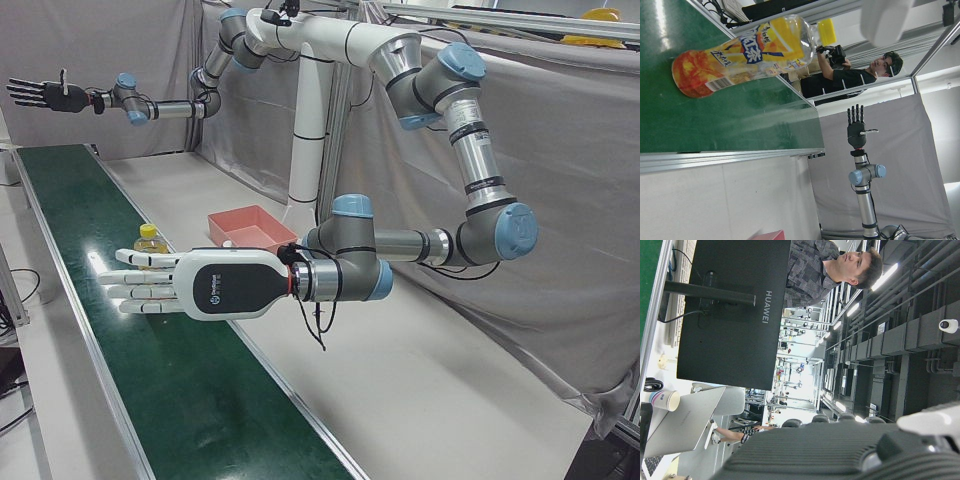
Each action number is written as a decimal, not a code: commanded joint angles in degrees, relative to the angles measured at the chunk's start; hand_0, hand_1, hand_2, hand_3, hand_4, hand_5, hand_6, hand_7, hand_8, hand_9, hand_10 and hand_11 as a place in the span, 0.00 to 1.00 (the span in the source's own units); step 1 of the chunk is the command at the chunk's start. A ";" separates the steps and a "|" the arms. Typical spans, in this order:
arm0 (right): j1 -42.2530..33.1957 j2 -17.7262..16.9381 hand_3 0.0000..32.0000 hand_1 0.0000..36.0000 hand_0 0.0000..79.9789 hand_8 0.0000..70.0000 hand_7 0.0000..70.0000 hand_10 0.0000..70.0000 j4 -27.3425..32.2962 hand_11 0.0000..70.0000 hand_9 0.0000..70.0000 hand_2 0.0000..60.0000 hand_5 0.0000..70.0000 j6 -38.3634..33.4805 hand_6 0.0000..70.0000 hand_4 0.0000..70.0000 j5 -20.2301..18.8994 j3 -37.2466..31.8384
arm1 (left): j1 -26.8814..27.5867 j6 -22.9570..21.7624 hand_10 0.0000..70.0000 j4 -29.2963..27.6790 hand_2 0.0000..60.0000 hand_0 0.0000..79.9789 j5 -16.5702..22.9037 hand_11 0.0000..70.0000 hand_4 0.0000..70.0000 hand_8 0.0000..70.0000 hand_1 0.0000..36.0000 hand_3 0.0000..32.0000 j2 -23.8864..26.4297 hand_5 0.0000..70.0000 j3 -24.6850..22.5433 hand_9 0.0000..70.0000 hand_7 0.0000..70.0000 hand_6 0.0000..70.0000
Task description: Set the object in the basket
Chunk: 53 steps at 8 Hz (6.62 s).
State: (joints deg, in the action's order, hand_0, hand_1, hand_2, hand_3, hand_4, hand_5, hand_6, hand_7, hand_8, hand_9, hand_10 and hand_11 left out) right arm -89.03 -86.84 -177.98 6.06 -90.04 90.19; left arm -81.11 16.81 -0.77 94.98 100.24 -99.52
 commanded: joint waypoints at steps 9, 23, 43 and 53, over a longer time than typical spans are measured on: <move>0.00 0.00 0.00 0.00 0.00 0.00 0.00 0.00 0.00 0.00 0.00 0.00 0.00 0.00 0.00 0.00 0.04 0.08 | 22.83 -2.14 0.01 0.24 0.03 0.81 -18.69 0.06 0.04 0.06 0.64 0.15 0.22 0.29 0.73 0.07 0.00 0.00; 0.00 0.00 0.00 0.00 0.00 0.00 0.00 0.00 0.00 0.00 0.00 0.00 0.00 0.00 0.00 0.00 -0.05 0.43 | 26.80 -3.89 1.00 15.71 1.00 1.00 -18.96 1.00 1.00 1.00 1.00 0.00 10.51 1.00 -4.88 1.00 1.00 1.00; 0.00 0.00 0.00 0.00 0.00 0.00 0.00 0.00 0.00 0.00 0.00 0.00 0.00 0.00 0.00 0.00 0.04 0.25 | 67.05 10.96 0.13 35.32 1.00 0.58 -12.28 0.23 0.06 0.18 1.00 0.03 12.09 0.52 -26.34 0.22 0.03 0.00; 0.00 0.00 0.00 0.00 0.00 0.00 0.00 0.00 0.00 0.00 0.00 0.00 0.00 0.00 0.00 0.00 -0.05 0.25 | 62.84 10.34 0.01 37.32 0.00 0.69 -12.19 0.04 0.00 0.05 0.00 0.36 11.91 0.18 -31.42 0.04 0.00 0.00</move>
State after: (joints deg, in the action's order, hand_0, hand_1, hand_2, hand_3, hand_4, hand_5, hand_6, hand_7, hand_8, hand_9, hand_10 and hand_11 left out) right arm -89.03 -86.84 -177.98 6.07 -90.03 90.44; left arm -16.57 27.26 34.66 82.70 112.32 -128.80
